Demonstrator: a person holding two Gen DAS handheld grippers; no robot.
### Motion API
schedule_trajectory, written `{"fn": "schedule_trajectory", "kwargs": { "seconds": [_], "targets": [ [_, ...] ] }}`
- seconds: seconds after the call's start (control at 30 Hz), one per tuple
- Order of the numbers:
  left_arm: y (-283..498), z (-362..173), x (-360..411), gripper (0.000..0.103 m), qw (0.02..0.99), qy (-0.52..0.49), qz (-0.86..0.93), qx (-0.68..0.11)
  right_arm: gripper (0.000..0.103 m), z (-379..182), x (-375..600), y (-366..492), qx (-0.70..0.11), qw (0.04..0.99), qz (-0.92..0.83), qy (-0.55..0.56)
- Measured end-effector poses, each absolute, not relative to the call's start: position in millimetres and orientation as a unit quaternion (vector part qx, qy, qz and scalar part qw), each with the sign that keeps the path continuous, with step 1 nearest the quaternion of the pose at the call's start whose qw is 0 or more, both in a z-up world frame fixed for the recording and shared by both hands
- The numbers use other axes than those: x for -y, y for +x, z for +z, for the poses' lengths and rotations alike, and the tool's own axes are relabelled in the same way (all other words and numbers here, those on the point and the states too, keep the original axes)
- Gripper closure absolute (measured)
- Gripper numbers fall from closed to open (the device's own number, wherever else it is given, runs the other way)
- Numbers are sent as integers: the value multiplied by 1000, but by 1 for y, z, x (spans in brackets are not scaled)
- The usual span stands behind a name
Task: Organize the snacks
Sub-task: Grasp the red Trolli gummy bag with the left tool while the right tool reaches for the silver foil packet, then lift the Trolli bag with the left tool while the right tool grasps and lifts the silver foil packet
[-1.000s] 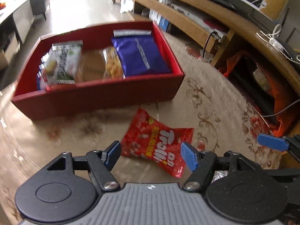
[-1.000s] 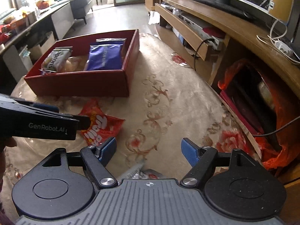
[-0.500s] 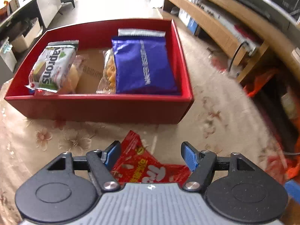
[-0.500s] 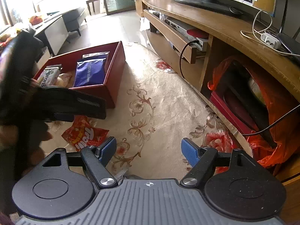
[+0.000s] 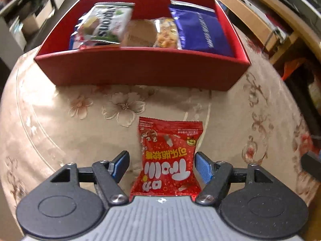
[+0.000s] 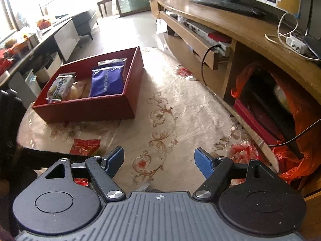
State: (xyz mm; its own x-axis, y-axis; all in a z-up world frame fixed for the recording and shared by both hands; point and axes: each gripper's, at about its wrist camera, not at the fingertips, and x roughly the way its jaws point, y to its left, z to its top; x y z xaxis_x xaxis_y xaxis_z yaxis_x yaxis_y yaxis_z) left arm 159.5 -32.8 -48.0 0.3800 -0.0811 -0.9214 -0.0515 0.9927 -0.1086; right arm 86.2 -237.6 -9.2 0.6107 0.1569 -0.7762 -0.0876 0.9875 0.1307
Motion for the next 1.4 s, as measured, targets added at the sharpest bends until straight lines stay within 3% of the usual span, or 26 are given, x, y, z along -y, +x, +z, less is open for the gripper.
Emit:
{"fn": "schedule_trajectory", "kwargs": {
  "seconds": [0.3, 0.43, 0.57, 1.17, 1.4],
  "targets": [
    [178, -61, 51, 29, 830, -71, 6, -553, 21, -17, 229, 89, -456, 887, 66, 27],
    [170, -59, 52, 46, 837, -46, 10, -545, 21, -16, 231, 88, -455, 888, 63, 25],
    [163, -57, 38, 51, 835, -46, 4, -548, 21, -19, 231, 85, -461, 885, 61, 18],
    [137, -52, 7, 52, 826, -63, -58, -557, 20, -79, 202, 81, -570, 816, 21, 93],
    [133, -55, -1, 52, 825, -66, -51, -559, 23, -85, 163, 96, -554, 832, 3, -11]
  ]
}}
